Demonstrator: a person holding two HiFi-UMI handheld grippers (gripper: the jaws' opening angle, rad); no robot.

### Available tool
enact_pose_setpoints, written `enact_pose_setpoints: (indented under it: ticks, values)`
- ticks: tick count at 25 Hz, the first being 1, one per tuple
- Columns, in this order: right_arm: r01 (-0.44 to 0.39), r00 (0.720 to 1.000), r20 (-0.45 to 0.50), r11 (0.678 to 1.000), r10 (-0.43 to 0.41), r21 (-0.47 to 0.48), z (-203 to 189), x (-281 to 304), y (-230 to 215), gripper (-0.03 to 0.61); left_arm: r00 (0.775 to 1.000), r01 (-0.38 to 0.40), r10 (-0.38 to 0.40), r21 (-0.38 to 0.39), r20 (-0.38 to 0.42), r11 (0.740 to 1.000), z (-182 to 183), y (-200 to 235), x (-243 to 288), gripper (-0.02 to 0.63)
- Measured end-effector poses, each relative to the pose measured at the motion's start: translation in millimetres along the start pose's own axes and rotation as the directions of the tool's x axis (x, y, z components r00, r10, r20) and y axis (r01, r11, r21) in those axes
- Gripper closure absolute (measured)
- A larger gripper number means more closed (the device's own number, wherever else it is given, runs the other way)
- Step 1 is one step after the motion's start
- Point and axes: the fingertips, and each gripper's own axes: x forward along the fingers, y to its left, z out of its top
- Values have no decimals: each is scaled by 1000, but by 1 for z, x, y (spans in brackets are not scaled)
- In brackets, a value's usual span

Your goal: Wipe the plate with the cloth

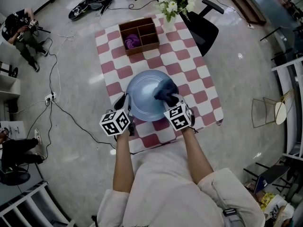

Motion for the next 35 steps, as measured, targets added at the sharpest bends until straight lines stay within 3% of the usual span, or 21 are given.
enact_pose_setpoints:
  ticks: [11,18,25,35]
  values:
    - [-62,998,-3,996,62,-62,8,1,30,485,998,-36,38,-50,40,998,12,10,5,580]
    - [-112,994,-7,987,112,-113,6,0,58,485,999,-32,33,-33,31,999,13,10,4,580]
    - [-146,989,8,981,149,-126,12,2,74,483,999,-4,6,-68,33,998,9,1,5,580]
    - [-185,980,39,966,195,-182,32,7,101,485,1000,7,-7,-32,-4,999,-1,-9,3,580]
